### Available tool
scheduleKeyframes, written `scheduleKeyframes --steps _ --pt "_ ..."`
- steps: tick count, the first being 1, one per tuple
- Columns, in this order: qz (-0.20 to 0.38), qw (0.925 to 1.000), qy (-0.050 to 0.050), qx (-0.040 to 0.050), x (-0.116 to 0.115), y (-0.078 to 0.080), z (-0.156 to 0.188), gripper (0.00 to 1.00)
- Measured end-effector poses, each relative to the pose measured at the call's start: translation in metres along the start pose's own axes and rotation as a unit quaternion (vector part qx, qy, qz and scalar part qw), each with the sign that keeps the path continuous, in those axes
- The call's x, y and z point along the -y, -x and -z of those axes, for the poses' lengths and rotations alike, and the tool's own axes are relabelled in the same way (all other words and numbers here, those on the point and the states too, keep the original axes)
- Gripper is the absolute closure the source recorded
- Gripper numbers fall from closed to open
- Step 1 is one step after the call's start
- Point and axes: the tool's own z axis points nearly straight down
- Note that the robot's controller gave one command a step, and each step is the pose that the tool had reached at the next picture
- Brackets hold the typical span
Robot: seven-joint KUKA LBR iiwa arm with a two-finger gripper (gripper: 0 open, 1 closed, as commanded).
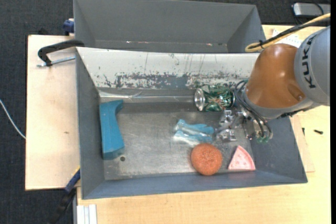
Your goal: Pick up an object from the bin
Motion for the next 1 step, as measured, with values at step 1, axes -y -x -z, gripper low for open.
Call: scheduleKeyframes --steps 1 --pt "0.029 0.9996 0.000 0.0047 -0.0367 0.0192 0.0394 1.00"
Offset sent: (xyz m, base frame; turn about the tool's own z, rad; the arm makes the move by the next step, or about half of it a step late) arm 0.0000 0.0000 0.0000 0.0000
